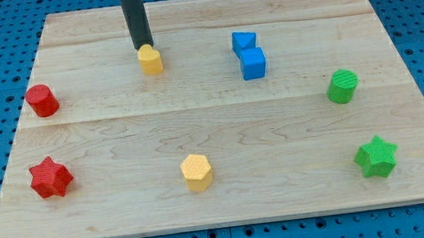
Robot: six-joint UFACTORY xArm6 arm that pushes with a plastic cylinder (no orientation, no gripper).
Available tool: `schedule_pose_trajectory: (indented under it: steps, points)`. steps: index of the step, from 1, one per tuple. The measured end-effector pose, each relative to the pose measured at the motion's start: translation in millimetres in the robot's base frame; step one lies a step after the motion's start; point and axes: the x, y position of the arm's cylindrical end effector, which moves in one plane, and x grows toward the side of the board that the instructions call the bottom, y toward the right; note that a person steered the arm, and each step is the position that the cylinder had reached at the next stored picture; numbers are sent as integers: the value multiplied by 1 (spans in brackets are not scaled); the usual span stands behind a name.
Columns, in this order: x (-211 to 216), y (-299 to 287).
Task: Push the yellow hexagon up a bit
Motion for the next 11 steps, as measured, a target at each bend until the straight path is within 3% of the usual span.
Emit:
schedule_pose_trajectory:
  steps: [2,3,4,5,6,7,8,10,11]
  points:
    - [22,25]
    - [47,84]
    - [139,128]
    - [221,128]
    - [270,121]
    - [289,43]
    - [253,49]
    - [277,131]
    - [245,116]
